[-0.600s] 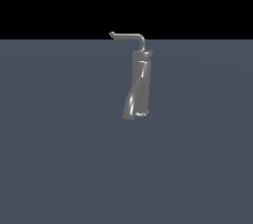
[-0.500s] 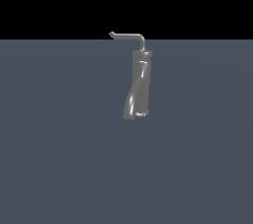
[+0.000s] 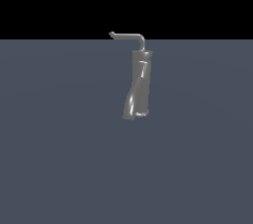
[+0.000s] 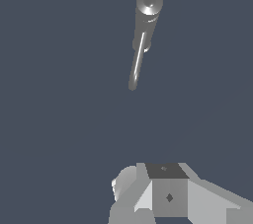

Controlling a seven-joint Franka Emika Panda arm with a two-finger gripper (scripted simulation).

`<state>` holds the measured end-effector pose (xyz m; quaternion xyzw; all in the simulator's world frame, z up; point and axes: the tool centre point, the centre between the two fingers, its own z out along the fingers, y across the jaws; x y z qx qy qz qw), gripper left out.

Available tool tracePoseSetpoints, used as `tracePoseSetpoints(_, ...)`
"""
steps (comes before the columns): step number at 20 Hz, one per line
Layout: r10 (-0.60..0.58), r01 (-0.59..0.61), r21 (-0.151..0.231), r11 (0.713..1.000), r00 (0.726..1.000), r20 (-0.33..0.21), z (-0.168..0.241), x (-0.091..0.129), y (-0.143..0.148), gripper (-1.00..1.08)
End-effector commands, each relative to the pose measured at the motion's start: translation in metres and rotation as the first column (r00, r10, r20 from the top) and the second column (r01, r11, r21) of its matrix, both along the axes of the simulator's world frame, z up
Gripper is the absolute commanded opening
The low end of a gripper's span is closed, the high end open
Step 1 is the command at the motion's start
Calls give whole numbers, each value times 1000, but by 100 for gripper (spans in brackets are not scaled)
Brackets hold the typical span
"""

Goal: Turn on the faucet by rotating a designated handle.

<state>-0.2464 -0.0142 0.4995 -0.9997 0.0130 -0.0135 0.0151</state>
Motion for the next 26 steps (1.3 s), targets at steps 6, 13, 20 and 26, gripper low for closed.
tracePoseSetpoints(6, -10, 10, 5, 1000, 1000, 0, 0, 2, -1, -100)
tracePoseSetpoints(13, -77, 77, 29, 997, 997, -8, 0, 18, 0, -100)
tracePoseSetpoints(20, -200, 201, 65, 977, 979, -29, -2, 47, 0, -100)
tracePoseSetpoints(26, -343, 348, 92, 933, 937, -63, -9, 82, 1, -100)
